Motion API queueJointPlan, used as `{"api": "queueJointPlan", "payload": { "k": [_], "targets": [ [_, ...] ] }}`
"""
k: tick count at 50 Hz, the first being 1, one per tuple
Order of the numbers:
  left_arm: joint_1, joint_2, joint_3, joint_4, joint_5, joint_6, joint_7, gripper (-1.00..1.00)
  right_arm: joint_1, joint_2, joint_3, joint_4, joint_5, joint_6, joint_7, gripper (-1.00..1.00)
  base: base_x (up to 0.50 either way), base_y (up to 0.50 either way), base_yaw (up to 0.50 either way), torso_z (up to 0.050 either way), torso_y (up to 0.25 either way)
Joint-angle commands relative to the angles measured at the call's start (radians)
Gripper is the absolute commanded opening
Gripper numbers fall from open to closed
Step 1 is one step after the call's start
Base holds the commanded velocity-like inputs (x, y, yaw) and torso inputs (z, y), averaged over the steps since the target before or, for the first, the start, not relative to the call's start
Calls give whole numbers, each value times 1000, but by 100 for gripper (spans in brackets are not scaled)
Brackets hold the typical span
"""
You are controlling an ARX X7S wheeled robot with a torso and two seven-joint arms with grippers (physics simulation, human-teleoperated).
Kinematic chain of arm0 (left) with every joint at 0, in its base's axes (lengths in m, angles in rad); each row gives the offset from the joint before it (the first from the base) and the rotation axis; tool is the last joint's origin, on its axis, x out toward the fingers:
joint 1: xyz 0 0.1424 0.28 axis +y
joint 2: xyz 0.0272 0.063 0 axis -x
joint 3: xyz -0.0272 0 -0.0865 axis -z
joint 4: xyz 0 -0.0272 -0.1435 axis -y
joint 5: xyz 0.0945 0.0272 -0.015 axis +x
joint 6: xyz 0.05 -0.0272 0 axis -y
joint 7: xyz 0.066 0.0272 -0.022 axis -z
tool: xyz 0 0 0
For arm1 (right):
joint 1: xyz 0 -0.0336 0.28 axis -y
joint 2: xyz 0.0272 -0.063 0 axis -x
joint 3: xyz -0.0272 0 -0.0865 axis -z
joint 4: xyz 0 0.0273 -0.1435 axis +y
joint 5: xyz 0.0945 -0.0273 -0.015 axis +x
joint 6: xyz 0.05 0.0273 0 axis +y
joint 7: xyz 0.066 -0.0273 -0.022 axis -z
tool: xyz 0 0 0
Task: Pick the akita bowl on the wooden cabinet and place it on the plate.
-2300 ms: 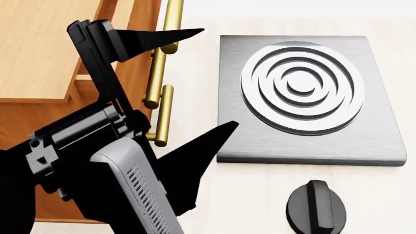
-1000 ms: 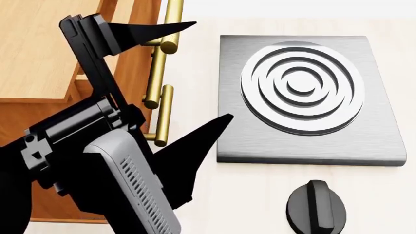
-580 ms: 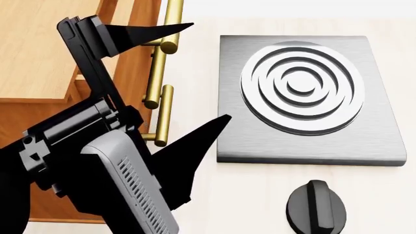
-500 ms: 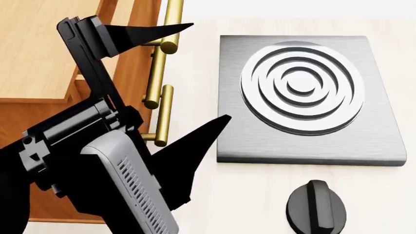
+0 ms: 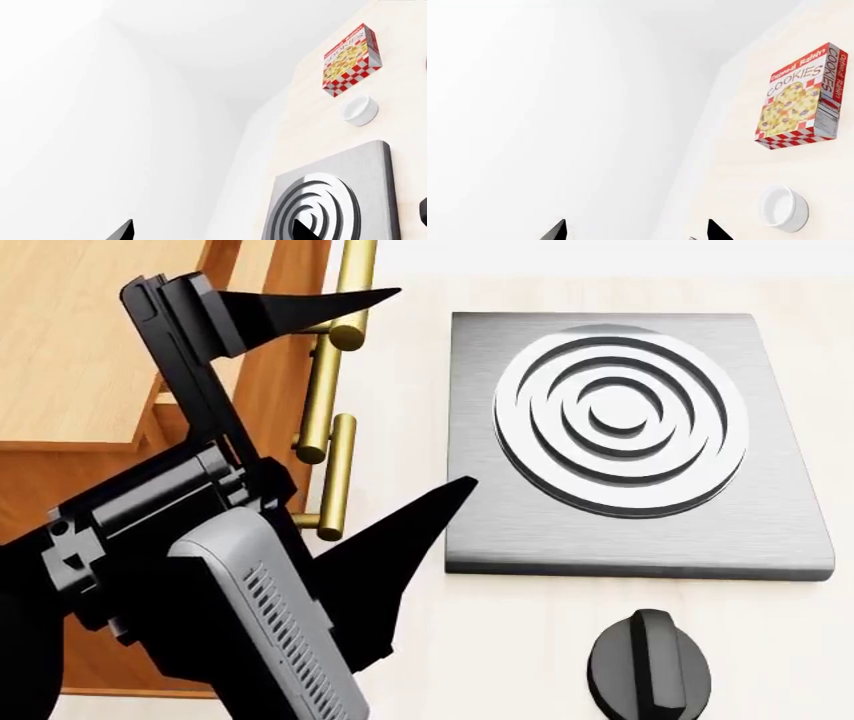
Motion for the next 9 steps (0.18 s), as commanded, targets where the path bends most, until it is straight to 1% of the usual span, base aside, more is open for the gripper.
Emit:
{"api": "queueJointPlan", "payload": {
  "k": [1,9],
  "targets": [
    [5,-1,0,-1,1,4,-2,100,16,56,38,-111,-24,21,58,100,0,0,0,0,0],
    [11,-7,-2,0,0,8,-5,100,54,113,60,-193,-38,37,112,100,0,0,0,0,0]
  ]
}}
